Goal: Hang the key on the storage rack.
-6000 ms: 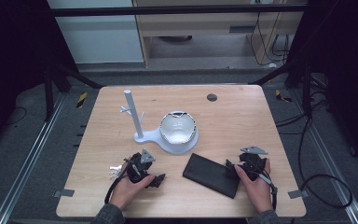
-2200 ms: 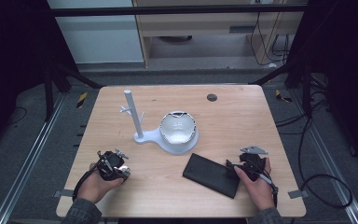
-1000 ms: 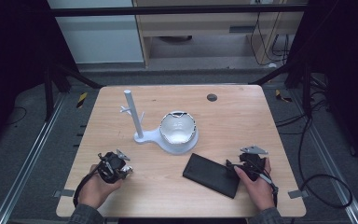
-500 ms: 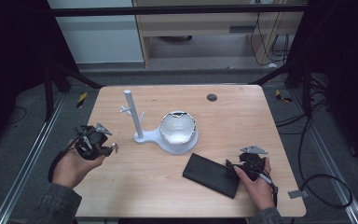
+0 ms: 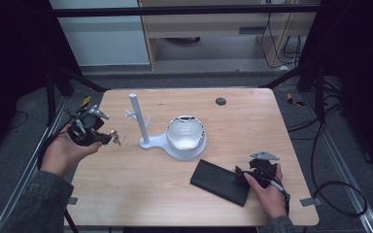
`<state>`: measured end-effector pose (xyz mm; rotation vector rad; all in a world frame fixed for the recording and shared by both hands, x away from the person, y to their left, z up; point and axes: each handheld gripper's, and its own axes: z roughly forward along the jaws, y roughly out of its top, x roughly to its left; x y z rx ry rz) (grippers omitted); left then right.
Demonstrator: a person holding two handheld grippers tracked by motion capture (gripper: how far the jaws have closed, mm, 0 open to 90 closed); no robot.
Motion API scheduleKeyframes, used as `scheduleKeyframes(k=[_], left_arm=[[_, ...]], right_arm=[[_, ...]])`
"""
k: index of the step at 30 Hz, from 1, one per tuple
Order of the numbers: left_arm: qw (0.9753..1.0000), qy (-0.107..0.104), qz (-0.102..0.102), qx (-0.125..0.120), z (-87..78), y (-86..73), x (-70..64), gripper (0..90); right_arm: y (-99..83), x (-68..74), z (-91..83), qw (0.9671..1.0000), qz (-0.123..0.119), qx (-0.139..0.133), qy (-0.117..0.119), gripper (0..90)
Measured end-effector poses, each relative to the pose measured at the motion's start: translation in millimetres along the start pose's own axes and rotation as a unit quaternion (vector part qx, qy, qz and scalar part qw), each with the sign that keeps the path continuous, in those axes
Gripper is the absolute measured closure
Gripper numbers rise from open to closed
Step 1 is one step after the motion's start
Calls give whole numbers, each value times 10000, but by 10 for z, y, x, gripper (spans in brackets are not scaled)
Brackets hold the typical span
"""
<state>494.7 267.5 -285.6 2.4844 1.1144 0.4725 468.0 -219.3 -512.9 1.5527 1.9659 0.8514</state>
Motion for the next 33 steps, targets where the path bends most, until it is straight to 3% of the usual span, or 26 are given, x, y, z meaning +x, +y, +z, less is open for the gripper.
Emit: scheduleKeyframes(k=[10, 16, 33], left_arm=[[9998, 95, 159, -11, -172, 224, 98, 863], [10000, 89, -8, -3, -170, 241, 129, 863], [9999, 111, -81, 30, -115, 310, 191, 863]], right_arm=[[8, 9, 9, 10000, 26, -3, -29, 23], [6, 7, 8, 10000, 3, -6, -37, 25], [6, 7, 8, 10000, 3, -5, -37, 24]])
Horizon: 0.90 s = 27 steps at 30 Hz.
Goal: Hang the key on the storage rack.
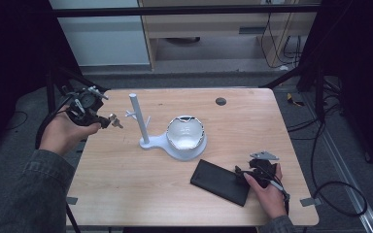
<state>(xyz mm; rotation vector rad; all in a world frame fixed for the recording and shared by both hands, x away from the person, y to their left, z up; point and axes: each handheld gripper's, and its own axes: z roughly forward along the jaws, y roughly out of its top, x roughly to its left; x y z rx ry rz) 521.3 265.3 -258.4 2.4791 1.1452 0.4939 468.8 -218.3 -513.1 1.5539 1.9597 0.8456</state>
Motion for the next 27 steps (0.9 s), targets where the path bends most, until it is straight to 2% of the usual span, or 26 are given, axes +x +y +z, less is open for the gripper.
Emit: scheduleKeyframes(k=[12, 14, 17, 20, 27], left_arm=[[10000, 1, -4, -41, 1, 70, -30, 863], [10000, 18, 72, -62, -6, 92, -41, 863], [10000, 6, 57, -27, -8, 104, -55, 863], [9998, 26, 207, 12, 5, 139, -84, 862], [9997, 44, 223, 131, 44, 162, -108, 862]], right_arm=[[1, 1, 0, 10000, 7, 1, 3, 25], [1, 1, 0, 10000, 8, 1, 3, 25], [1, 1, 0, 10000, 8, 1, 3, 25], [1, 2, 0, 10000, 10, 2, 3, 25], [1, 1, 0, 10000, 4, 3, 5, 25]])
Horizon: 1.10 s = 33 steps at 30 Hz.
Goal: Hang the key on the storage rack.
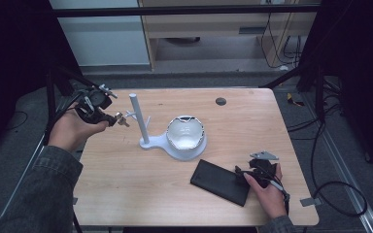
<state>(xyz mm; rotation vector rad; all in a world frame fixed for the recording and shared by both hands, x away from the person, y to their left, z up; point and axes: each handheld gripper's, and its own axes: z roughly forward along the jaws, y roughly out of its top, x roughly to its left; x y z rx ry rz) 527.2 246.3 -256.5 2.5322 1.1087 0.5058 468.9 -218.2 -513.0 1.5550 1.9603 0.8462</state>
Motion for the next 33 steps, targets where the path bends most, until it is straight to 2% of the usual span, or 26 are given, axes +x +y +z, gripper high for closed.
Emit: scheduleKeyframes(k=[5, 13, 17, 33], left_arm=[[10000, -28, -30, -39, 1, 20, 0, 863], [10000, -40, 10, 10, 43, 70, -10, 862], [10000, -27, 61, -41, 54, 92, -12, 862], [10000, -17, 11, -30, 118, 135, 6, 862]], right_arm=[[0, 0, 0, 10000, -2, -1, 1, 25], [0, 0, 0, 10000, -4, -2, 1, 25], [0, 1, 0, 10000, -5, -4, 1, 26], [1, 2, 1, 10000, -25, -9, 7, 28]])
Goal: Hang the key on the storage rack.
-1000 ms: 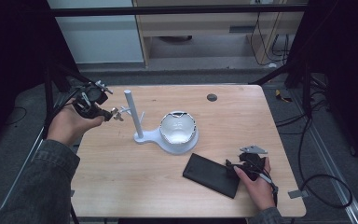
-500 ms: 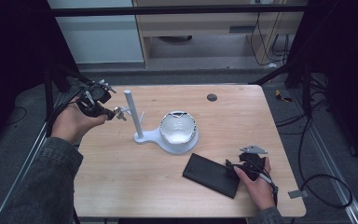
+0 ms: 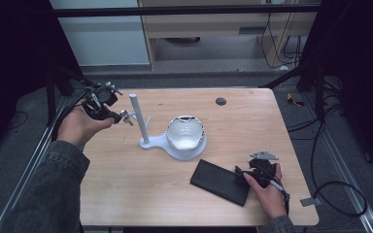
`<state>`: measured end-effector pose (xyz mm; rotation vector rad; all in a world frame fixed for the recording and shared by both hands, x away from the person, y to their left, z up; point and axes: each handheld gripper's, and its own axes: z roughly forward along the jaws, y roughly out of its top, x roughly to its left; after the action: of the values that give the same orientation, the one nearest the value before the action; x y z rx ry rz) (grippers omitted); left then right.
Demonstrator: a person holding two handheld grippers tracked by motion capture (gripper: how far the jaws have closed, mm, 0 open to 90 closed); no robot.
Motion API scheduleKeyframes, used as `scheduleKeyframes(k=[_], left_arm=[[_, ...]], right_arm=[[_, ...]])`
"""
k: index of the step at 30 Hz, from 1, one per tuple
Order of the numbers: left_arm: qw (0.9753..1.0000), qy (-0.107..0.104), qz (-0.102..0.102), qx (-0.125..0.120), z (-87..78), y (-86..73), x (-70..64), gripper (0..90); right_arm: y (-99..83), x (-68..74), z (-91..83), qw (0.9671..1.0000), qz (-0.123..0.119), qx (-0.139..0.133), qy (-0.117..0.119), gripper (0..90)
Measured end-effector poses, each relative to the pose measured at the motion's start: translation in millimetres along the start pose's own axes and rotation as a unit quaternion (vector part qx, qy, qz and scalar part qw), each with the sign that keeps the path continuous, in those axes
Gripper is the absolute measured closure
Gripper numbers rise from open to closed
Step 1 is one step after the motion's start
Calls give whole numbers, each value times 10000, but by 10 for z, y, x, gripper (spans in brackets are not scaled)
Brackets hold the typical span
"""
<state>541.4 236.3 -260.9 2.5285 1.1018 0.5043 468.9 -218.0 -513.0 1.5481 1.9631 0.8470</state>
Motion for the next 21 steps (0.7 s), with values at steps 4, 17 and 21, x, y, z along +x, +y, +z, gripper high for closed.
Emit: scheduleKeyframes(k=[4, 17, 21], left_arm=[[10000, -13, -35, 1, 36, -3, 2, 862], [9969, 284, -152, -722, -147, -323, -120, 523], [9962, 305, -142, -802, -134, -388, -182, 377]], right_arm=[[0, 0, 0, 10000, -2, -1, 0, 28], [0, -2, 0, 10000, -14, 2, 5, 28], [1, -2, -2, 10000, -14, 15, 4, 28]])
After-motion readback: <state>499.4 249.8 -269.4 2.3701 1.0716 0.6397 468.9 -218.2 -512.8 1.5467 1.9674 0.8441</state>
